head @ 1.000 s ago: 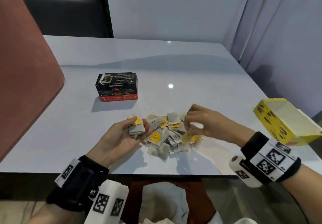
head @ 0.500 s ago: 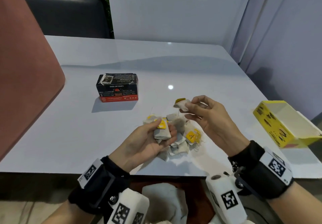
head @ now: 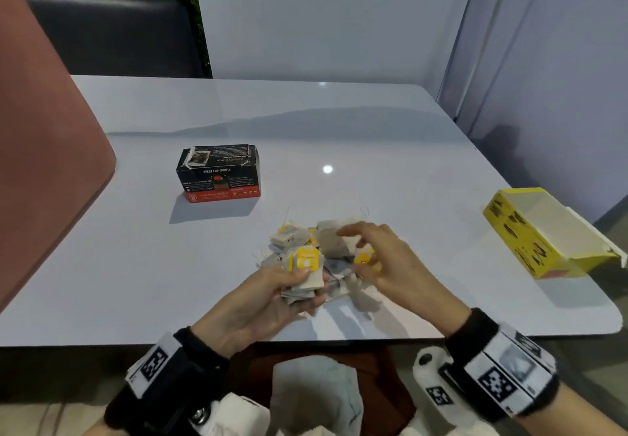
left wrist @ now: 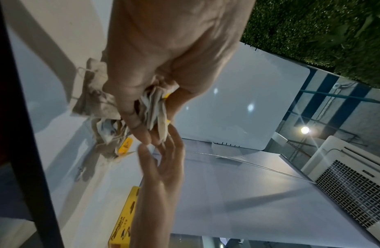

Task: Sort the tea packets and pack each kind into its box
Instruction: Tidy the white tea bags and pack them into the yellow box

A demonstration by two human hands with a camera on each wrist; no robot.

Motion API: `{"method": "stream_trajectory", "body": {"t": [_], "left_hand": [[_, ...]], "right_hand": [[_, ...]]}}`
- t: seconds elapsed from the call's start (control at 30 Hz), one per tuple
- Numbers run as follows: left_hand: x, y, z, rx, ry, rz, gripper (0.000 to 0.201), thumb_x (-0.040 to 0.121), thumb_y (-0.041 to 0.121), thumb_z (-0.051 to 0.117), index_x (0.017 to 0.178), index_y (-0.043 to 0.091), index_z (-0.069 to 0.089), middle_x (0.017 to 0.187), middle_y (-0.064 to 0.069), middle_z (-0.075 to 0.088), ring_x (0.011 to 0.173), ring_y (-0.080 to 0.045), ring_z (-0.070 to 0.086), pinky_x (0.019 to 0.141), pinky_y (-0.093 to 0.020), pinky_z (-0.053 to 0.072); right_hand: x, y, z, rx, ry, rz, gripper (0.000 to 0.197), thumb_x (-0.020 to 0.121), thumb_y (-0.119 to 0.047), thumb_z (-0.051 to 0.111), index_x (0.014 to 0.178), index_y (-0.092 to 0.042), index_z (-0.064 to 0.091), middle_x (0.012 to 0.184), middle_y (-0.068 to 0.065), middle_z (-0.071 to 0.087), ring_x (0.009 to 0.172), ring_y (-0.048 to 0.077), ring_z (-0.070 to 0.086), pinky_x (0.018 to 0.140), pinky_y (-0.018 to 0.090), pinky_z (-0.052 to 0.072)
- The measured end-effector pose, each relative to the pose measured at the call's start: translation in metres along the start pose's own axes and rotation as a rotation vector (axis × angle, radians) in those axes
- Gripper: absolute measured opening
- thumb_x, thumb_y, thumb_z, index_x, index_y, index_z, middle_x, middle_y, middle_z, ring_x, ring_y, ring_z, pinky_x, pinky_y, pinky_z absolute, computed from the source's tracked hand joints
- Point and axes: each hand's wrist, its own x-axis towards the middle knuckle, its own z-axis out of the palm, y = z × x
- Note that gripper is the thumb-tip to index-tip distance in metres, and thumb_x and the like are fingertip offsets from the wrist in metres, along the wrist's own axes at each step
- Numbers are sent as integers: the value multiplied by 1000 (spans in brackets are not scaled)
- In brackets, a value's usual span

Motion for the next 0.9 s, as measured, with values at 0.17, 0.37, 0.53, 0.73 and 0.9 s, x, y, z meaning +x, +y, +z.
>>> {"method": "stream_trajectory", "body": {"t": [0.17, 0.37, 0.53, 0.73, 0.9], "left_hand": [[1, 8, 4, 76, -52, -29, 26, 77, -1, 62, 102, -1, 58, 86, -19, 66, 72, -24, 66, 66, -32, 55], [1, 3, 2, 56, -28, -93, 33, 75, 8, 65, 105, -1, 59, 86, -18, 65, 75, -24, 65, 73, -33, 56], [2, 6, 9, -106, -8, -119, 37, 88, 31, 49, 107, 5, 66, 97, -18, 66, 83, -28, 64, 72, -37, 56], [5, 3, 15, -177, -68, -55, 47, 95, 40, 33, 104, 13, 70, 102, -9, 67, 89, -23, 64, 77, -38, 55], [6, 2, 16, -207, -66, -39, 51, 99, 38, 28, 104, 11, 71, 94, -8, 66, 81, -19, 64, 70, -34, 57]], "right_hand": [[12, 10, 24, -133, -53, 2, 48, 80, -20, 64, 124, -23, 45, 117, -7, 50, 110, 13, 36, 82, 31, 46], [15, 4, 19, 132, 165, 53, 17, 81, -13, 64, 92, -24, 56, 87, -19, 54, 89, 8, 51, 73, 23, 44], [15, -16, -2, 206, 279, -121, 19, 84, -5, 59, 97, -18, 60, 92, -4, 55, 86, 7, 56, 76, 12, 48], [1, -36, 9, -108, 121, -345, 45, 81, -5, 54, 118, -28, 41, 100, -10, 50, 90, 9, 51, 73, 24, 47], [-5, -37, 13, -33, 96, -322, 50, 85, -5, 59, 117, -36, 38, 95, -8, 57, 89, 10, 54, 74, 33, 50]]}}
